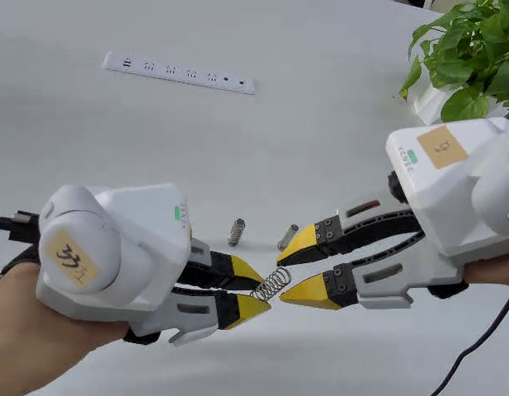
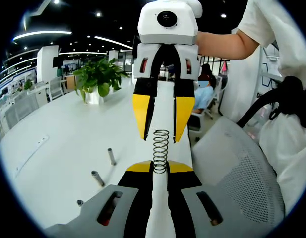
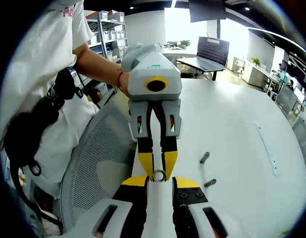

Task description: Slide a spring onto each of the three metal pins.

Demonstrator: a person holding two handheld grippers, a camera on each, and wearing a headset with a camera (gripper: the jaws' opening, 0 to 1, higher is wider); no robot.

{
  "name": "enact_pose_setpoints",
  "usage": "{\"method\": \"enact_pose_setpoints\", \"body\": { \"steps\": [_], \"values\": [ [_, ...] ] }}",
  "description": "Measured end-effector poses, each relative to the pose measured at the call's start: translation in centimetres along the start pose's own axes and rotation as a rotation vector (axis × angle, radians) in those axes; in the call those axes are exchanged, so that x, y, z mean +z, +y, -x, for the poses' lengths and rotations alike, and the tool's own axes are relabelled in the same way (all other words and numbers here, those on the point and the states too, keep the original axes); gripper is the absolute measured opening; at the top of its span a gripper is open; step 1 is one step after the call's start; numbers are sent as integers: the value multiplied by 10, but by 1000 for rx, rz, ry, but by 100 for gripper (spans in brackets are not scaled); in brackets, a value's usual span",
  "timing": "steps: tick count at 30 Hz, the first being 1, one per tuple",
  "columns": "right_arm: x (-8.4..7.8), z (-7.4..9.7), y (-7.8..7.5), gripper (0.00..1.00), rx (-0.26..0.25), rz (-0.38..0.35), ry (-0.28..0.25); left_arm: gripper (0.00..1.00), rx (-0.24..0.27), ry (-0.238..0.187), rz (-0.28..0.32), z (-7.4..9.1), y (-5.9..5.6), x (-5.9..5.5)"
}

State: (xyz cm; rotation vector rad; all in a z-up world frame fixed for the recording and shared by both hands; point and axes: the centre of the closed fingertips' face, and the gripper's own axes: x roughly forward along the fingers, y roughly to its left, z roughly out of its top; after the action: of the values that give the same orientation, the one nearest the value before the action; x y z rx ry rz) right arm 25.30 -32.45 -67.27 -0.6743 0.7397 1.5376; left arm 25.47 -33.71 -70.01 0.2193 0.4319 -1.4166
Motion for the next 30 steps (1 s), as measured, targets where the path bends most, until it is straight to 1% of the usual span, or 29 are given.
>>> {"method": "enact_pose_setpoints", "body": {
  "steps": [2, 5, 8, 14, 23, 25, 30],
  "values": [
    [1, -1, 0, 15, 10, 18, 16, 6, 2, 5, -1, -1, 0, -1],
    [0, -3, 1, 15, 36, 57, 59, 6, 5, 7, 3, -2, 1, -1],
    [1, -7, 2, 15, 55, 88, 90, 6, 8, 7, 5, -2, 2, -1],
    [-3, -13, -1, 12, 75, 133, 143, 6, 9, 3, 7, -3, 2, 1],
    [-6, -16, 0, 9, 98, 155, 172, 6, 11, -6, 16, -2, 3, 1],
    [-6, -16, 0, 8, 99, 161, 175, 6, 12, -7, 16, -2, 3, 1],
    [-7, -17, 0, 7, 98, 166, 178, 6, 13, -5, 16, -2, 4, 0]
  ]
}}
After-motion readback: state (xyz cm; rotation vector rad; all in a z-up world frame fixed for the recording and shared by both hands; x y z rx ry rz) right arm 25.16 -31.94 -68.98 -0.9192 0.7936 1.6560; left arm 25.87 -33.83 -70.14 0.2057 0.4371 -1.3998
